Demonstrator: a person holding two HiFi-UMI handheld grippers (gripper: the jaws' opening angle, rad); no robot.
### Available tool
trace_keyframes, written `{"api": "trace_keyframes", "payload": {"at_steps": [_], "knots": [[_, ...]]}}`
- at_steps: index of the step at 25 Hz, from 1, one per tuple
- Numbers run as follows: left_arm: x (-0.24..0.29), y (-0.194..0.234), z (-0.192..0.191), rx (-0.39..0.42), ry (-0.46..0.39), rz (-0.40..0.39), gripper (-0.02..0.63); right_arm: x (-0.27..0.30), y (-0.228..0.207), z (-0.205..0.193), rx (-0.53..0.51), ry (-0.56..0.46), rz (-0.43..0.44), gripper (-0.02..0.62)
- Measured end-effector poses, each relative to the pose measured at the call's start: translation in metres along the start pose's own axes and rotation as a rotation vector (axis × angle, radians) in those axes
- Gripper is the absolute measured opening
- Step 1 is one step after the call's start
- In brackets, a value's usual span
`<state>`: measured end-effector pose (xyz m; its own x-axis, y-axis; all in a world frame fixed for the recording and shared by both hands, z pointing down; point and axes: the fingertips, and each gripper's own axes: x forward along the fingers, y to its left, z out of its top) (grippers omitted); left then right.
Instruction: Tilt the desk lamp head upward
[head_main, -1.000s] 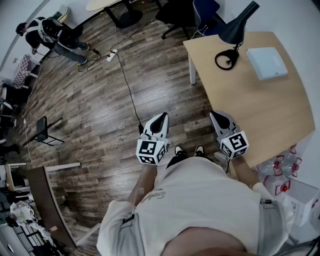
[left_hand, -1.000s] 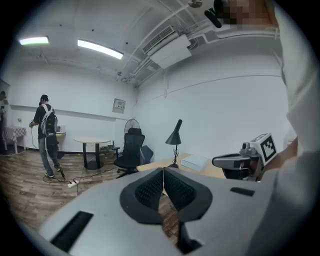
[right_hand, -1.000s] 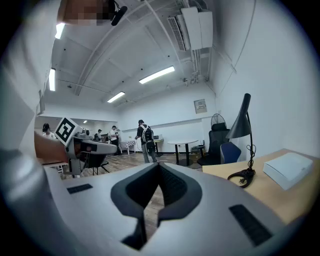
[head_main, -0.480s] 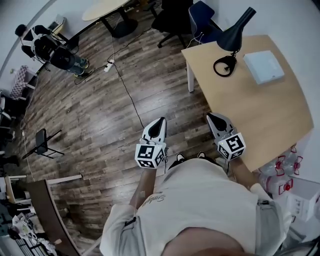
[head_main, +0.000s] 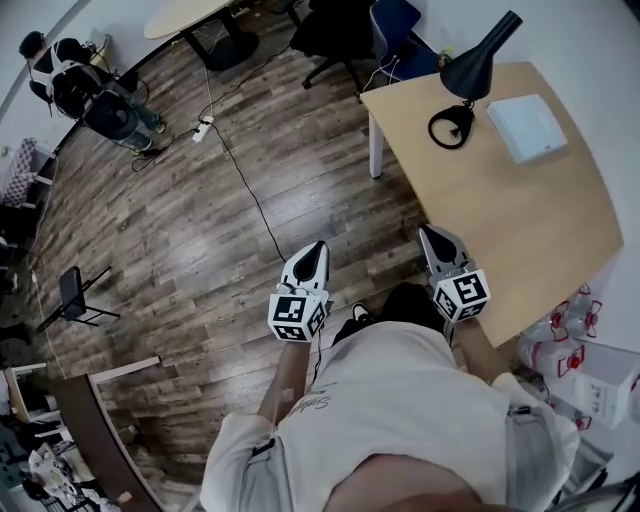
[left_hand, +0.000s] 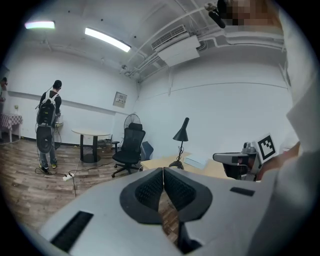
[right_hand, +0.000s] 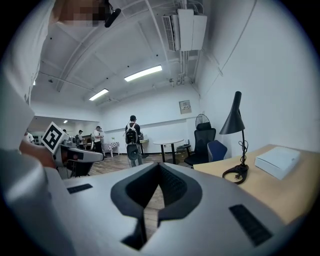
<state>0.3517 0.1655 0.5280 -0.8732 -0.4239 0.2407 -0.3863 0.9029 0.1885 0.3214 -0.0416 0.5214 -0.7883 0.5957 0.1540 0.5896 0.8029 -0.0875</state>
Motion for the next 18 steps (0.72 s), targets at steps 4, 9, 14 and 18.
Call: {"api": "trace_keyframes", "payload": {"at_steps": [4,9,14,18], "knots": [[0.013,0.02,-0.008,-0.027,0.029,0.012,0.015,0.024,-0.008,-0.004,-0.003,0.023,0.007,-0.005],[0.043,0.054,-0.009,-0.052,0.041,0.072,0.015,0.068,-0.021,-0.013,0.056,0.026,0.027,-0.005],[0.089,0.086,0.022,-0.042,0.032,0.108,0.015,0.136,-0.053,-0.001,0.048,0.001,0.062,-0.005],[0.127,0.113,0.051,-0.025,0.034,0.128,0.015,0.189,-0.083,0.026,0.048,-0.051,0.07,-0.005]]}}
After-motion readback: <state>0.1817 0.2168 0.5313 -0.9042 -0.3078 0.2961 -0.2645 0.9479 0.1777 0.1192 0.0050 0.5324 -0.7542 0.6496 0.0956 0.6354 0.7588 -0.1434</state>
